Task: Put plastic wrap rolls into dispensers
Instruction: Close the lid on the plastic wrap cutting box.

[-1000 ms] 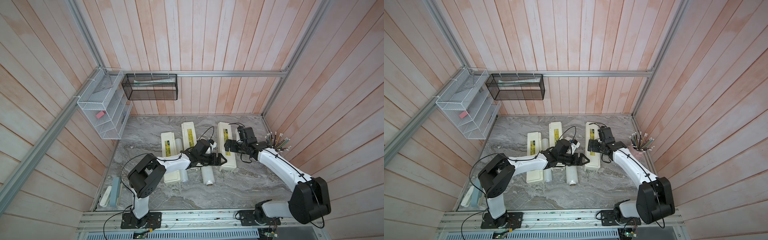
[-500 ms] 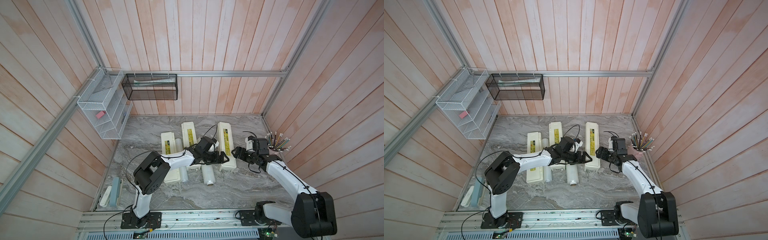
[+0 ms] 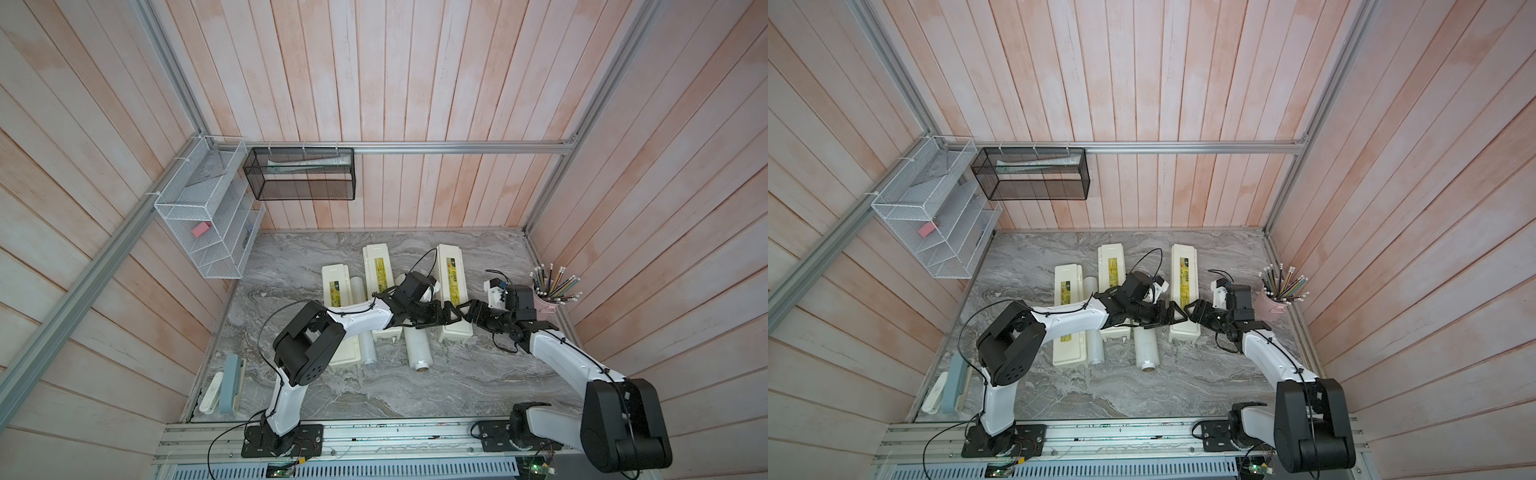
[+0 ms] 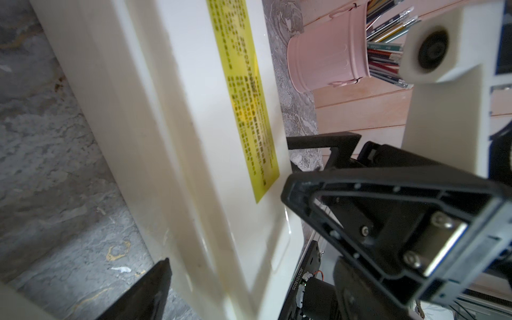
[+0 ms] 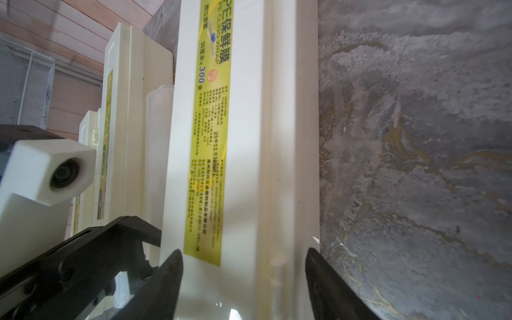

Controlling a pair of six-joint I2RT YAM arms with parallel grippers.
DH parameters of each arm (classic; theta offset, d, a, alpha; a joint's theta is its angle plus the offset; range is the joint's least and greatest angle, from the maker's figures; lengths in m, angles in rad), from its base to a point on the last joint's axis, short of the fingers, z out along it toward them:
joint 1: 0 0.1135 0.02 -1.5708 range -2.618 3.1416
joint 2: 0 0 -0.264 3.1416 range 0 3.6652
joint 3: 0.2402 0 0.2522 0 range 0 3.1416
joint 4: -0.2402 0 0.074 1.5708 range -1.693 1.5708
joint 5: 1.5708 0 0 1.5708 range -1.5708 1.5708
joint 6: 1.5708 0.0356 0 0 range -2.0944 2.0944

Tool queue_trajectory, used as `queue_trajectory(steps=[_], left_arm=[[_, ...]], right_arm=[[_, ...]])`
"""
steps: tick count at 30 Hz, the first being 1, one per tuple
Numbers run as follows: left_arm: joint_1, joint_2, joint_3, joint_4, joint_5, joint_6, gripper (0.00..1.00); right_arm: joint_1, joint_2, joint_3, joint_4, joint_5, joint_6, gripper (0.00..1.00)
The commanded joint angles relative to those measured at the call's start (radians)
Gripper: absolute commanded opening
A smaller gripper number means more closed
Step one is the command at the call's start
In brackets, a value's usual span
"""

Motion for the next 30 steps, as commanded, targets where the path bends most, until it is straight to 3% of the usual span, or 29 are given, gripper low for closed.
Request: queue_trajectory(steps=[1,13,19,30], left_arm=[[0.000,0.063,-0.018,-0.072,-0.020,0.006,0.93],[-0.009,0.078,-0.046,-0.112,-0.016,0.001,0.92],[-0.025,0.100,0.013,-0.227,-0.065,0.038,0.92],[-0.031,0.144,0.049,-0.225,-0.049,0.001,0.91]], right_arm=[[-0.002,0.018,-0.014,0.040,-0.035,0.006,0.68],[-0.001,0.055,-0.017,0.068,-0.078,0.005,0.67],[0.000,0.061,-0.002,0.062,-0.089,0.006,0.67],[0.001,0.106,0.015,0.071,-0.089,0.007,0.66]])
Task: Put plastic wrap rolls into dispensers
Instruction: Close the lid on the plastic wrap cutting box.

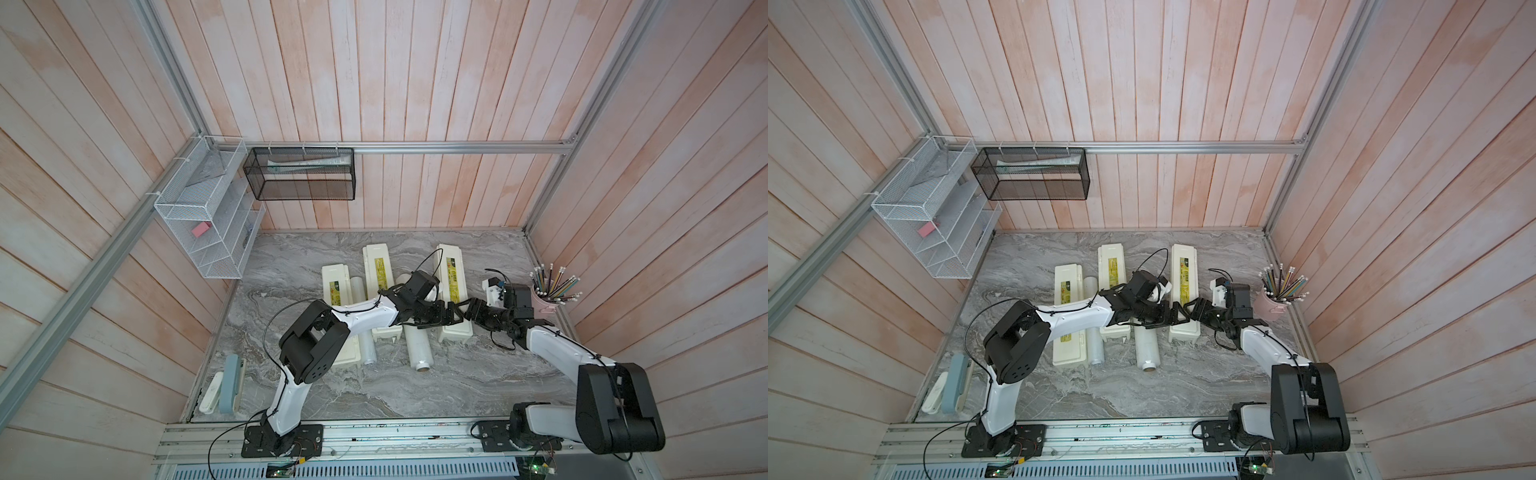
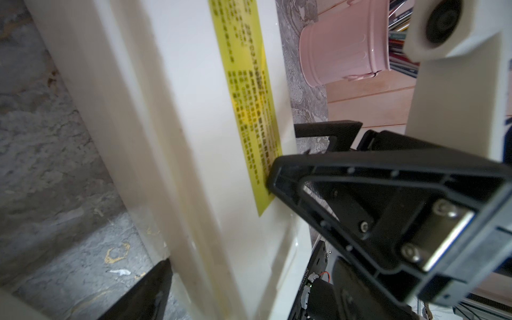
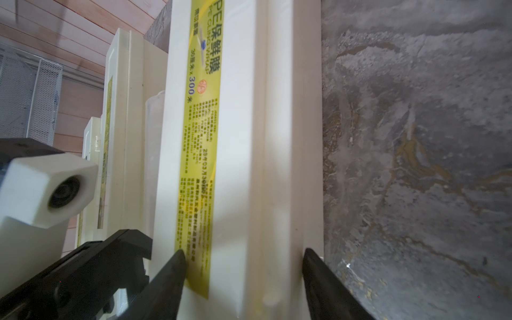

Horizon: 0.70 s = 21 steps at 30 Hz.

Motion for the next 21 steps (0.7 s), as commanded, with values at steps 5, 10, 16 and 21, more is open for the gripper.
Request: queue_trajectory(steps=[5,10,16,21], left_arm=[[-0.018,0.120,-0.044,-0.120,-0.032,-0.025,0.89],[-0.025,0.131,-0.071,-0.134,-0.040,-0.029,0.85],[-0.028,0.158,-0.068,-0.205,-0.064,-0.011,0.82],[-0.029,0.187,-0.043,-0.301,-0.099,0.028,0.81]], right_arm=[[0.012,0.034,0.009,-0.001,-0.057,0.000,0.66],[0.012,0.037,0.022,-0.019,-0.042,-0.003,0.66],[0.013,0.054,0.039,-0.039,-0.033,0.008,0.66],[0.012,0.052,0.064,-0.087,0.008,0.010,0.66]])
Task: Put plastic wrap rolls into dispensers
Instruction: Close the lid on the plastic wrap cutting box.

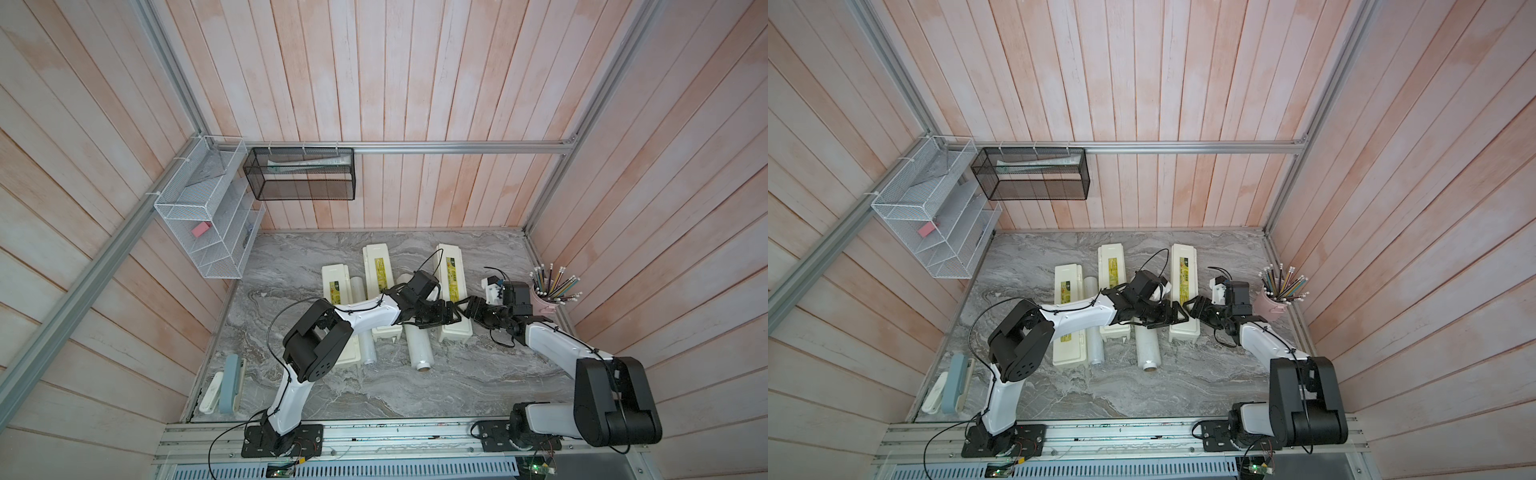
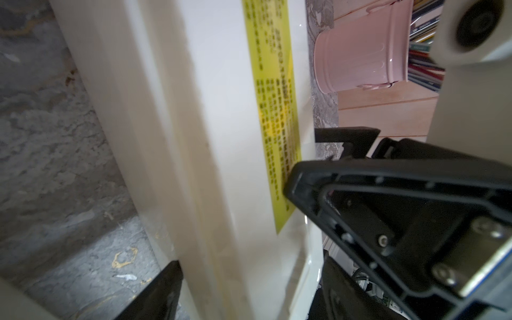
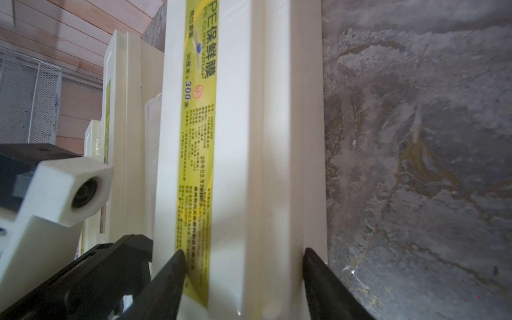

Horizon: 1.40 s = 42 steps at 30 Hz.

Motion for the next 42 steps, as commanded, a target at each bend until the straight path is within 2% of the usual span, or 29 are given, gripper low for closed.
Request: queue_trajectory(steps=[1,7,11,14,21,26,29,31,37,42], left_arm=[[-0.024,0.154,-0.080,-0.261,-0.065,0.056,0.81],[-0.021,0.166,-0.058,-0.323,-0.075,0.081,0.90],[-0.017,0.170,-0.057,-0.332,-0.072,0.081,0.91],[-0.017,0.185,-0.047,-0.351,-0.069,0.088,0.88],[-0.014,0.221,-0.004,-0.431,-0.088,0.123,0.72],[-0.014,0.260,0.083,-0.480,-0.112,0.145,0.71],[-0.012,0.269,0.129,-0.495,-0.130,0.159,0.64],[-0.005,0.264,0.139,-0.487,-0.128,0.167,0.64],[0.037,0.197,0.148,-0.438,-0.131,0.177,0.89],[0.090,0.174,0.177,-0.385,-0.128,0.186,0.95]], right_arm=[[0.013,0.022,0.029,-0.059,0.015,0.000,0.66],[0.013,0.032,0.047,-0.099,0.051,-0.016,0.66],[0.013,0.020,0.065,-0.136,0.098,-0.029,0.66],[0.011,0.020,0.074,-0.151,0.113,-0.034,0.66],[0.001,0.009,0.093,-0.178,0.135,-0.037,0.66],[-0.014,-0.011,0.094,-0.195,0.154,-0.036,0.66],[-0.021,-0.026,0.095,-0.197,0.150,-0.036,0.66],[-0.025,-0.034,0.099,-0.197,0.145,-0.037,0.66],[-0.031,-0.065,0.126,-0.175,0.138,-0.038,0.74],[-0.034,-0.059,0.153,-0.128,0.175,-0.020,0.80]])
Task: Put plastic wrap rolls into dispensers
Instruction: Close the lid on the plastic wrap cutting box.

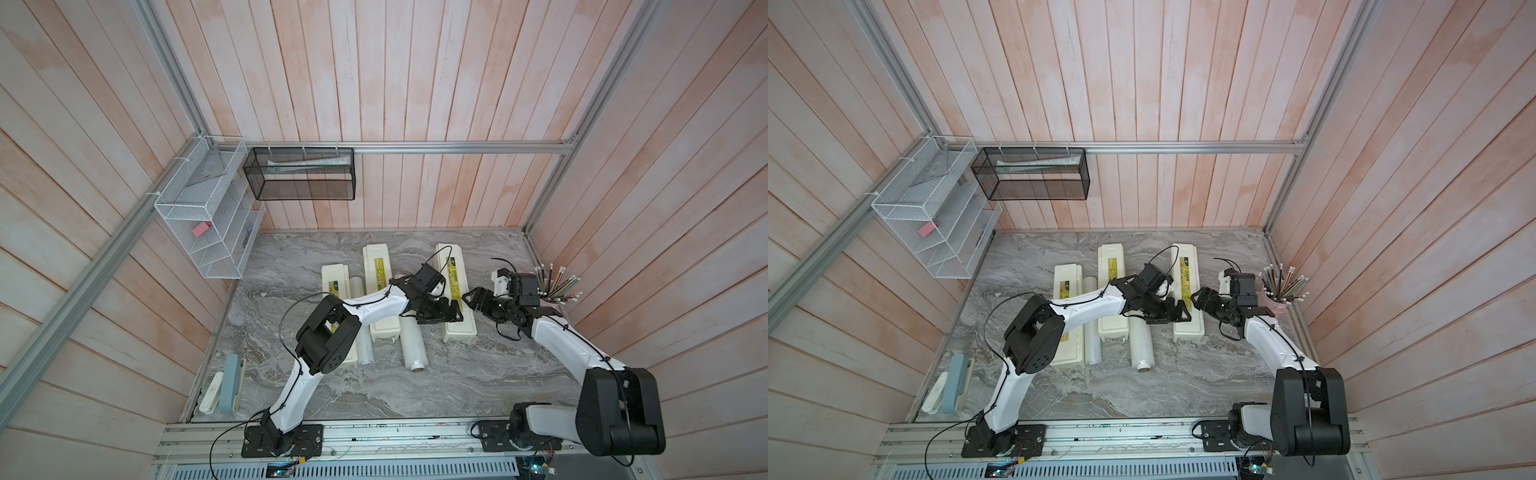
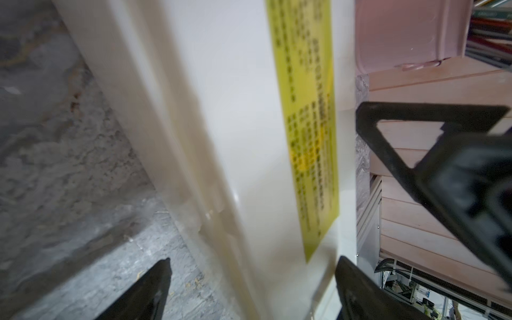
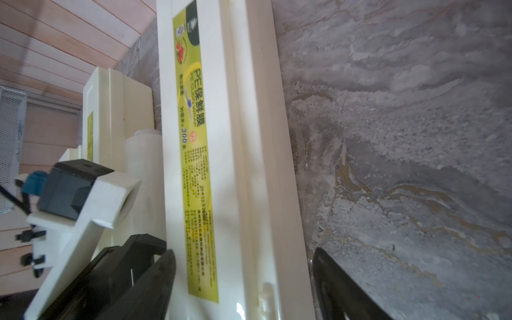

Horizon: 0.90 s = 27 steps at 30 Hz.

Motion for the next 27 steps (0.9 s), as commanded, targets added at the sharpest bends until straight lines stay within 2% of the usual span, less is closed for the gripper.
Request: queue_trajectory(steps=[1,15,27], left_arm=[[0.059,0.063,-0.036,-0.131,-0.130,0.043,0.95],[0.136,0.070,0.051,0.097,-0.058,0.037,0.95],[0.190,0.093,0.090,0.325,0.002,-0.048,0.95]], right_arm=[[-0.008,-0.001,0.038,0.039,0.041,0.008,0.80],[-0.033,0.197,0.148,0.189,0.006,0.022,0.78],[-0.048,0.396,0.283,0.255,-0.049,0.000,0.75]])
